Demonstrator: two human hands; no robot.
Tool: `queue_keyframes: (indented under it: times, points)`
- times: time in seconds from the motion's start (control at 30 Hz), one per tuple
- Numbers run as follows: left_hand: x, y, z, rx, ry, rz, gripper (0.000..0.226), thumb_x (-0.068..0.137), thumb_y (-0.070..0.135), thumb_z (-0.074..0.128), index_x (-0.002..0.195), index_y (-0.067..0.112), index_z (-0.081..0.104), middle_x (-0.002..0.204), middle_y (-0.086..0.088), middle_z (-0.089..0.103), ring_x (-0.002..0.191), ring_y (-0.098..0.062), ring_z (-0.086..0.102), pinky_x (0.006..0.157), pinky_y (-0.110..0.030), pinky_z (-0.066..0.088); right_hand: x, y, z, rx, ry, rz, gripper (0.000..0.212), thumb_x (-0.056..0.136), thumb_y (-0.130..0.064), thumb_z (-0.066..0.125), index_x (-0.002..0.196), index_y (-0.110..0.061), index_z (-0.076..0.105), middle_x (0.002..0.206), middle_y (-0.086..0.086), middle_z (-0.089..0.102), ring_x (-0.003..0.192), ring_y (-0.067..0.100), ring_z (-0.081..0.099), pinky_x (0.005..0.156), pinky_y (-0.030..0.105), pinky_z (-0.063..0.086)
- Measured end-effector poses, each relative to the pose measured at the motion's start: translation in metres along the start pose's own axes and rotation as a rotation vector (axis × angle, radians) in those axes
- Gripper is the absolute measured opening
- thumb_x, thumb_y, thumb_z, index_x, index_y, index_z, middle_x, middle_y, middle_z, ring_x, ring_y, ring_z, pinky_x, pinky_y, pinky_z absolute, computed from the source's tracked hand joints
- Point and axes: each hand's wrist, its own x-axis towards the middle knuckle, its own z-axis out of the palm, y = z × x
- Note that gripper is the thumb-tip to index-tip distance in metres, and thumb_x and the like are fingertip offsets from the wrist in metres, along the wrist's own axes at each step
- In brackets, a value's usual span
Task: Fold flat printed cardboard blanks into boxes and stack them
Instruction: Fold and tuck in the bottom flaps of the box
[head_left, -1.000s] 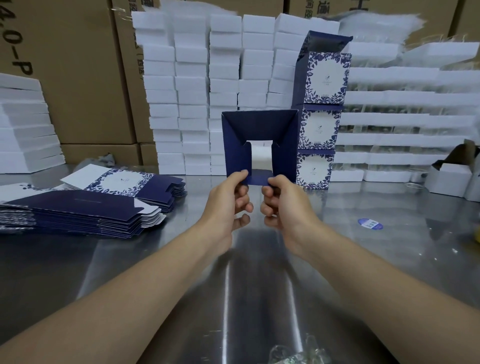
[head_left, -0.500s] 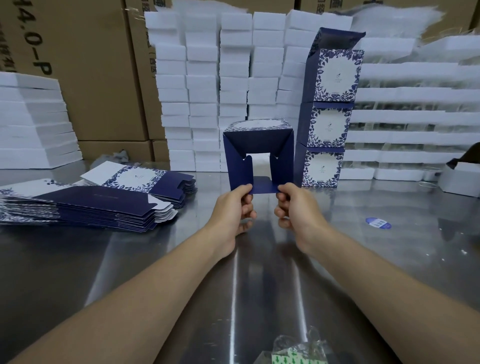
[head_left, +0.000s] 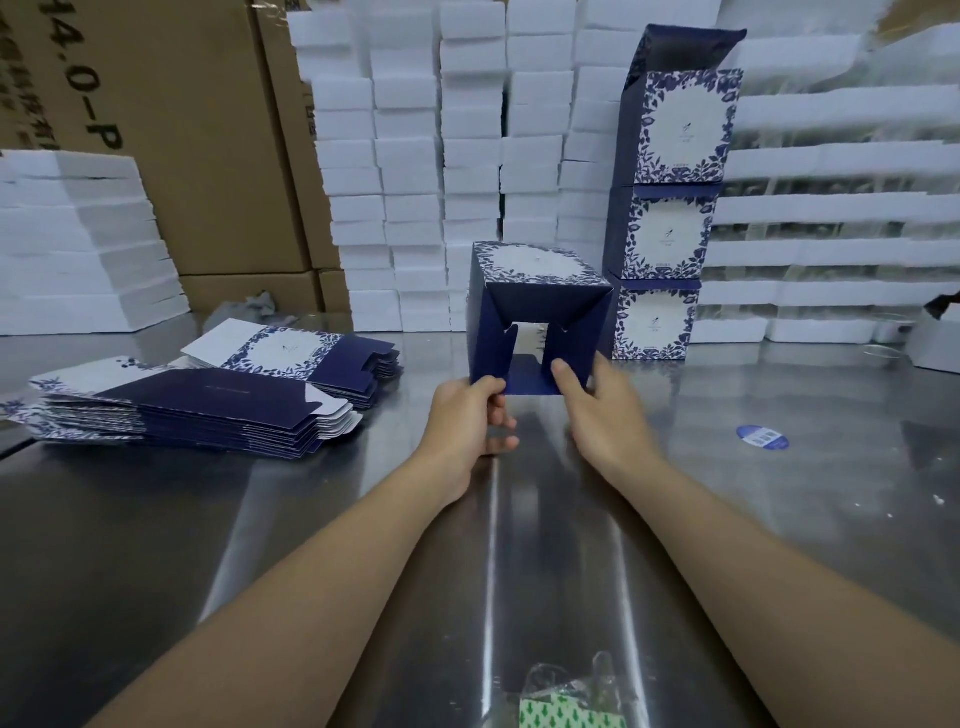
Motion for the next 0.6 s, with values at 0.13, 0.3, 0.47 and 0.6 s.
queue_keyframes:
  times: [0.13, 0.3, 0.47, 0.6]
  points:
    - [-0.002, -0.003, 0.007, 0.045, 0.091, 0.090, 0.034, 0.100, 0.024, 0.068, 0.133, 0.024, 0.058, 0.119, -0.003, 0.066, 0.105, -0.020, 0.069, 0.061, -0.038, 0.064, 0.002, 0.001, 0.003, -0.065, 0.073, -0.054, 0.008, 0.108, -0.034, 0.054, 0.109, -0.036, 0.062, 0.098, -0.011, 0.072, 0.091, 0.011, 0.065, 0.078, 0.030, 0.043]
    - [0.003, -0.008, 0.012, 0.228, 0.195, 0.375, 0.052, 0.104, 0.024, 0.063, 0.153, 0.036, 0.052, 0.133, 0.012, 0.067, 0.116, -0.010, 0.066, 0.098, -0.037, 0.059, 0.004, -0.001, 0.004, -0.122, 0.063, -0.005, 0.027, 0.109, -0.037, 0.051, 0.117, -0.021, 0.071, 0.099, 0.006, 0.076, 0.095, 0.026, 0.066, 0.085, 0.037, 0.049]
    - [0.008, -0.008, 0.011, 0.133, 0.216, 0.343, 0.040, 0.105, 0.022, 0.061, 0.144, 0.034, 0.064, 0.124, 0.016, 0.071, 0.114, -0.007, 0.067, 0.102, -0.034, 0.057, 0.008, 0.000, 0.005, -0.135, 0.096, 0.081, 0.037, 0.110, -0.032, 0.046, 0.085, -0.011, 0.064, 0.089, 0.015, 0.069, 0.089, 0.036, 0.060, 0.074, 0.041, 0.042]
    - [0.010, -0.006, 0.015, 0.106, 0.176, 0.273, 0.035, 0.104, 0.028, 0.063, 0.137, 0.040, 0.063, 0.119, 0.024, 0.068, 0.114, -0.012, 0.068, 0.099, -0.050, 0.060, 0.009, 0.003, 0.006, -0.090, 0.097, 0.093, 0.031, 0.109, -0.036, 0.050, 0.099, -0.014, 0.070, 0.095, 0.007, 0.074, 0.094, 0.030, 0.065, 0.084, 0.041, 0.050]
